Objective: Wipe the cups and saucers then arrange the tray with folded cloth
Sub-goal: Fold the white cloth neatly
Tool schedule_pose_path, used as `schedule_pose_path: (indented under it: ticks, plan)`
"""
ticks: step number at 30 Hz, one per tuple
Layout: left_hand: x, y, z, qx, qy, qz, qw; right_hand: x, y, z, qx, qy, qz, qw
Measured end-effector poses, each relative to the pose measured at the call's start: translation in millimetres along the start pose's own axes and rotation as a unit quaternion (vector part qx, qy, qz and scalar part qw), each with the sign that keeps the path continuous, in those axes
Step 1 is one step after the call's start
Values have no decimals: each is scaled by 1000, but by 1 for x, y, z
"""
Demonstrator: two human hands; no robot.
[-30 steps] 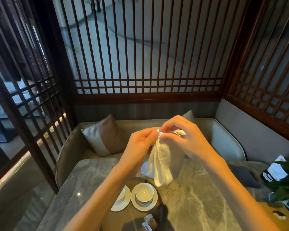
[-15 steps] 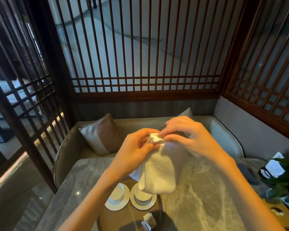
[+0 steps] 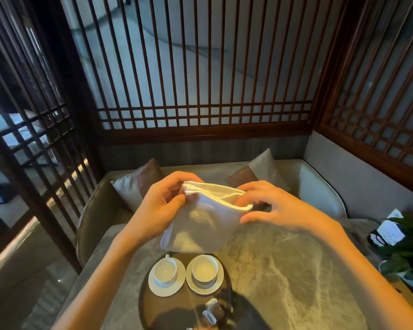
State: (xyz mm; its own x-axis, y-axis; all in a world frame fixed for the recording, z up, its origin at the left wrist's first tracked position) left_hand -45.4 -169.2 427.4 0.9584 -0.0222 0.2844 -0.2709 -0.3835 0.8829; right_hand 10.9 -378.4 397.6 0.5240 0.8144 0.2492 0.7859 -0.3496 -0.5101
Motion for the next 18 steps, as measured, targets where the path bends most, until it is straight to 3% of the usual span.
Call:
schedule_pose_path:
  ticks: [3,9,13,18]
  plan:
    - [5,-5,-5,4,-8,-17,1000,10,-3,-2,-78,-22,-8,997]
    - [14,-37,-7,58,63,-99,991,10,-9,-25,0,183,-16,983]
    - [17,-40,0,60,108,-100,987,11,-3,-30,49,276,1,960]
    - [18,-29,7,40,98,-60,993,4,-1,-46,126,377,10,918]
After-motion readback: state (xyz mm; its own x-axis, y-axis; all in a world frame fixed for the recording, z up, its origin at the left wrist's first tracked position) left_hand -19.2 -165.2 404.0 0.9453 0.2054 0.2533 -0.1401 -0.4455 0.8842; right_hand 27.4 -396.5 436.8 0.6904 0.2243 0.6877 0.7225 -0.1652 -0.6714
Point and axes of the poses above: each hand's wrist, its own x-axis towards the middle knuckle, its own z-axis out of the palm, y = z × x, the point moved 7 cm from there along x, towards the middle knuckle, and after that the axes turned 14 degrees about -z, right-handed, at the moved point
